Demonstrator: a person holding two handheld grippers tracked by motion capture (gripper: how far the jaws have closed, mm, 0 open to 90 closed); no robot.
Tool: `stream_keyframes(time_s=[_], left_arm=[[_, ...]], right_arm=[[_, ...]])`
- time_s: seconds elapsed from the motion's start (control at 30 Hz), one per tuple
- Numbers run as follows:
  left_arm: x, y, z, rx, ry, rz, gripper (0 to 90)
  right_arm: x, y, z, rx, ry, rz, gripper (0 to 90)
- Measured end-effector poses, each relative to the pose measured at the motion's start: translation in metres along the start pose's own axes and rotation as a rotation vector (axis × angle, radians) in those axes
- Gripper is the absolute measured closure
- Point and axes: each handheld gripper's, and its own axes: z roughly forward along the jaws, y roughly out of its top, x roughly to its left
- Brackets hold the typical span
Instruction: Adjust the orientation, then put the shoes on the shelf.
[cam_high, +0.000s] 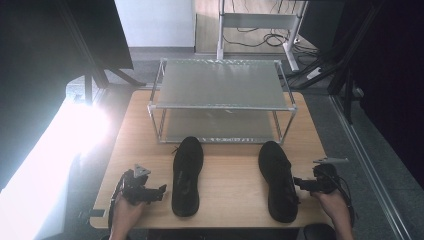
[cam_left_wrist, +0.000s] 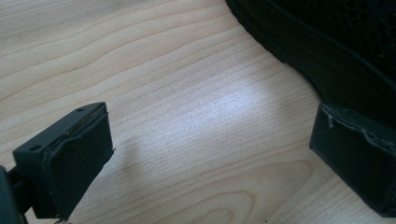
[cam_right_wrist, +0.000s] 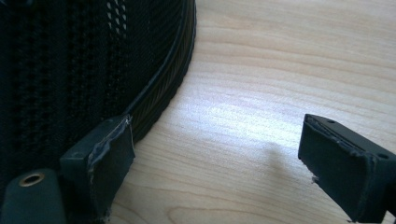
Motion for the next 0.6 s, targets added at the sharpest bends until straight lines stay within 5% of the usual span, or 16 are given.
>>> stream_keyframes(time_s=[0.6], left_arm=[[-0.006, 0.005, -0.013, -0.023, -0.009, -0.023, 5.1]], right_arm=[[-0.003, -0.010, -0.027, -0.104, 0.058, 0.035, 10.1]])
